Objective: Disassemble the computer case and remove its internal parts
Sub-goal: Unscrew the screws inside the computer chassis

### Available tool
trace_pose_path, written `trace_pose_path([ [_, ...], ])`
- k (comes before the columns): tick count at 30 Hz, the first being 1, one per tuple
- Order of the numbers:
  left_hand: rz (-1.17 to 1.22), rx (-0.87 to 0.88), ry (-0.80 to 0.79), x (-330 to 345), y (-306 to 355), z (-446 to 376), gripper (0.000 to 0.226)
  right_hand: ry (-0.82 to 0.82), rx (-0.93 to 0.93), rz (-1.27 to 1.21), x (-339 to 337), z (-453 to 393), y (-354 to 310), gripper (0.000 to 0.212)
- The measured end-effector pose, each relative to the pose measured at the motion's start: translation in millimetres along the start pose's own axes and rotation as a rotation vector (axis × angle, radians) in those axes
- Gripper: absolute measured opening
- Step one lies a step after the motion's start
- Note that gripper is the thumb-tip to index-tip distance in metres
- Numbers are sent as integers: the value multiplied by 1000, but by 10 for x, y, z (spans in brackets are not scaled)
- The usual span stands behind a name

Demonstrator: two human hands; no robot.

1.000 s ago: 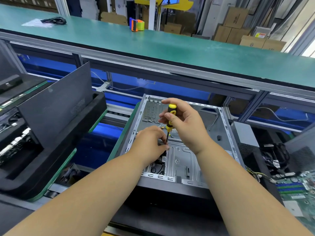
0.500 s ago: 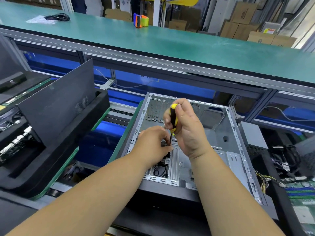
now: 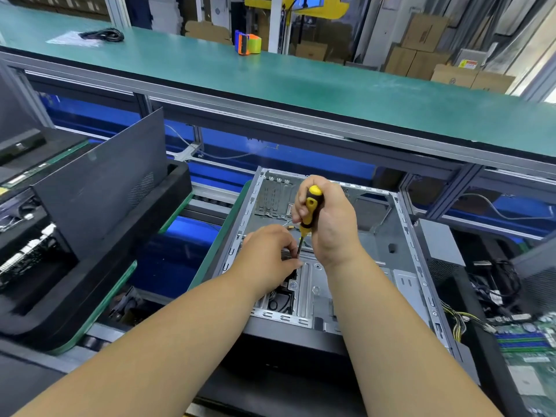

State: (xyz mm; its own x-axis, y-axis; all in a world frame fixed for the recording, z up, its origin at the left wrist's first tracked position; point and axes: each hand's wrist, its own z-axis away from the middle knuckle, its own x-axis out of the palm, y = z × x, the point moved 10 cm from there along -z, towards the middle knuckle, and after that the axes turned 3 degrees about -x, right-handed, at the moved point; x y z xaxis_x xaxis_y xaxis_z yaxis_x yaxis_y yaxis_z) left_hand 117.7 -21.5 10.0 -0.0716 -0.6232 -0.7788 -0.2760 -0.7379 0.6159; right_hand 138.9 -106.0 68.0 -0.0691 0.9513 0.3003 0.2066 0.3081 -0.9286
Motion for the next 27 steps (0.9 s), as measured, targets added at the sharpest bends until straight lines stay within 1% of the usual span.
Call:
trace_pose_path([
  [5, 20, -3, 4, -4, -6, 9, 23, 92, 4, 4, -52, -15, -9, 15],
  [7, 22, 4, 4, -6, 4, 17, 22, 104, -28, -13, -51, 11, -4, 17],
  [10, 17, 9, 5, -9, 10, 11, 21, 85, -56, -19, -35, 34, 18, 24],
  [15, 22, 6, 11, 1, -9, 1, 22, 10, -65, -85, -34, 14, 31, 18],
  [18, 23, -2, 21, -12, -3, 1, 25, -23, -81, -35, -11, 23, 22, 20],
  [21, 18, -8, 16, -8, -3, 1, 25, -9, -59, -14, -15, 22, 69, 34],
  [24, 29, -13, 9, 4, -14, 11, 19, 36, 7, -95, -52, -4, 150, 51],
  [27, 21, -10, 12, -2, -8, 16, 18, 50, 8, -164, -39, -9, 174, 55],
])
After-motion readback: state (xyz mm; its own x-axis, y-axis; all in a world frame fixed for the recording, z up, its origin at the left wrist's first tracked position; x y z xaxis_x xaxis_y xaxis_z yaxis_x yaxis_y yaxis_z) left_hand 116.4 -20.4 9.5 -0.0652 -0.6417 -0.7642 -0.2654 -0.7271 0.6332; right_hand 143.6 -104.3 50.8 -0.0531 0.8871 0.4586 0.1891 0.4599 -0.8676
